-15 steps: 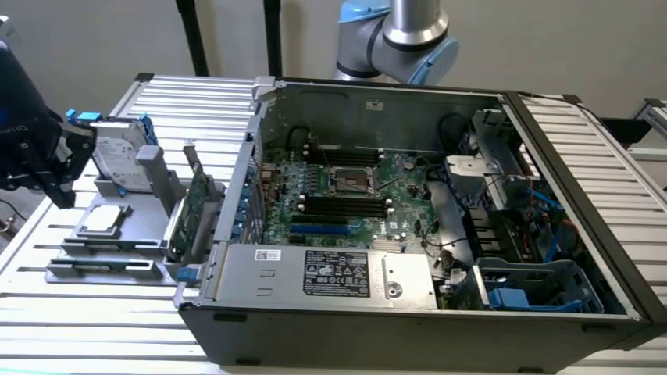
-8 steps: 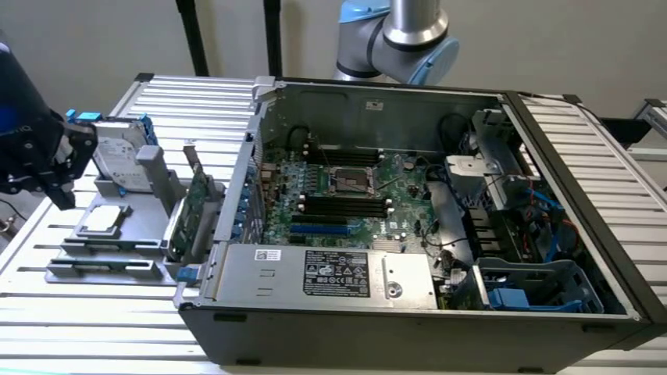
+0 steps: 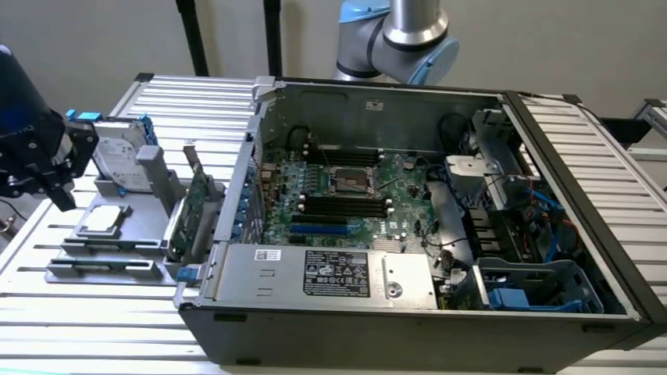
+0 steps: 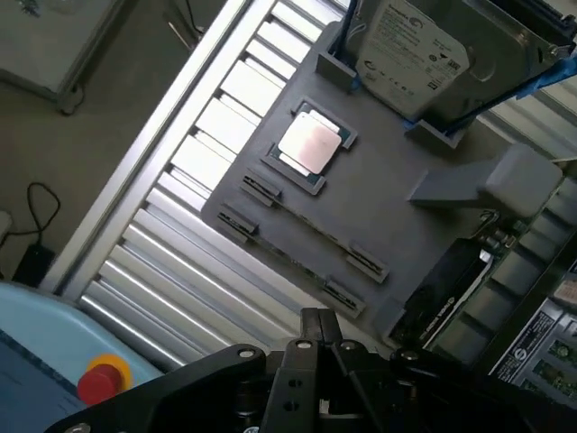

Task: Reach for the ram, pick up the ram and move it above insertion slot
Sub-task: 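Pick up the ram and move it above insertion slot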

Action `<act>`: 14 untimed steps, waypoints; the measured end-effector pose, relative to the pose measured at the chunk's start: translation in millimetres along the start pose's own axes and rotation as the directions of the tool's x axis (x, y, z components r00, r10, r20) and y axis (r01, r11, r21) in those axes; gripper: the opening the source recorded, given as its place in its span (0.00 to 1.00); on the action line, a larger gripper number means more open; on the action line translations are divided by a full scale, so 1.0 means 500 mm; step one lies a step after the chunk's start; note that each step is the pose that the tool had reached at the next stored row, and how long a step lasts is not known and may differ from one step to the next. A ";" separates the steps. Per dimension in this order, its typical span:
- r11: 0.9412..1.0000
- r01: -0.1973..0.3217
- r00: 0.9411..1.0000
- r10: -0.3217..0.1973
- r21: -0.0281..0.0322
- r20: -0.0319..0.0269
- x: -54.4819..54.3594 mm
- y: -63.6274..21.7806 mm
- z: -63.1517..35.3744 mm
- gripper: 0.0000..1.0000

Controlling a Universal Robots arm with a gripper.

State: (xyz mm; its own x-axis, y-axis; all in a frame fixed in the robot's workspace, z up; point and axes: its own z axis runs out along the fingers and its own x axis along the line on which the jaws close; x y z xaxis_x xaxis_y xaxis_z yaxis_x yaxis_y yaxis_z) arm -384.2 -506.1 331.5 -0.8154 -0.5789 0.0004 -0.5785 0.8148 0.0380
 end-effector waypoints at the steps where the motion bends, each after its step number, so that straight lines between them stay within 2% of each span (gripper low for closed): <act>1: 1.000 0.018 1.000 -0.018 0.000 -0.001 0.000 0.000 0.000 0.11; 5: 0.996 0.090 0.996 -0.090 0.000 -0.003 0.000 0.000 0.002 0.11; 9: 0.987 0.162 0.987 -0.162 0.000 -0.006 0.000 0.000 0.003 0.11; 11: 0.980 0.199 0.980 -0.199 0.000 -0.007 0.000 0.000 0.004 0.11; 12: 0.973 0.230 0.973 -0.230 0.000 -0.008 0.000 0.000 0.004 0.11; 14: 0.964 0.265 0.964 -0.265 -0.001 -0.009 0.000 0.000 0.005 0.11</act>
State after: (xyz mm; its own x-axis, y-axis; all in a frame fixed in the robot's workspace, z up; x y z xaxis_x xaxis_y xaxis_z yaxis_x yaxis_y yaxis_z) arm -384.2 -506.0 329.0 -0.6326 -0.7744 -0.0003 -0.7739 0.6322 0.0375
